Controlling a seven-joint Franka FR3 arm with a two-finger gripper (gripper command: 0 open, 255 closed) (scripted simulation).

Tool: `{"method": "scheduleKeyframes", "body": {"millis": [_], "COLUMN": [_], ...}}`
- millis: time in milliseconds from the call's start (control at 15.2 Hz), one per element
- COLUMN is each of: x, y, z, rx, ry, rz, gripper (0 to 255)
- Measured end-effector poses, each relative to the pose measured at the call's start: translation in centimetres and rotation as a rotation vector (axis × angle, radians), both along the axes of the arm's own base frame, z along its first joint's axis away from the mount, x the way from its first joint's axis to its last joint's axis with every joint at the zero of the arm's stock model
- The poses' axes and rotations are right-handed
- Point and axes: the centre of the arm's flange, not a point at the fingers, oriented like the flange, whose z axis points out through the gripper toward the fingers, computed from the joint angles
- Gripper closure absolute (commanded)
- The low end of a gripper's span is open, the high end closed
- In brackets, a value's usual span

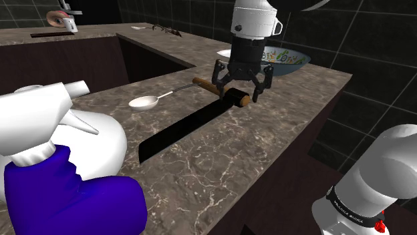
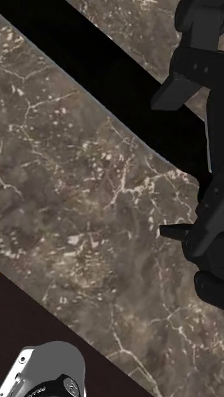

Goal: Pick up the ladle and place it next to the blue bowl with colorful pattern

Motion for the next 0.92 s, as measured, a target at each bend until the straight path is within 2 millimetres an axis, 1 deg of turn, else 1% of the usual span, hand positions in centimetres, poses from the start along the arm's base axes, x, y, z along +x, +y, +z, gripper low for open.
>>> {"method": "scheduleKeyframes", "body": {"millis": [132,198,264,330,396,462,594,726,792,924], "x": [1.7,2.9,3.8,4.9,5.8,6.8,9.3,11.3,12.6,15.1], "y": [1.7,3.0,3.8,4.3,5.4,5.9,7.0,7.9,8.6,9.4], "z": [0.0,-0.2,0.0,-0.4,-0.5,-0.3,-0.5,-1.0,-0.6,-0.6], "rx": [-0.007,-0.009,-0.012,-0.015,-0.018,-0.021,-0.026,-0.033,-0.034,-0.038], "ry": [-0.012,-0.019,-0.024,-0.030,-0.036,-0.042,-0.054,-0.065,-0.069,-0.082], "rz": [-0.084,-0.123,-0.167,-0.210,-0.249,-0.293,-0.376,-0.459,-0.497,-0.585], "gripper": [0,0,0,0,0,0,0,0,0,0]}}
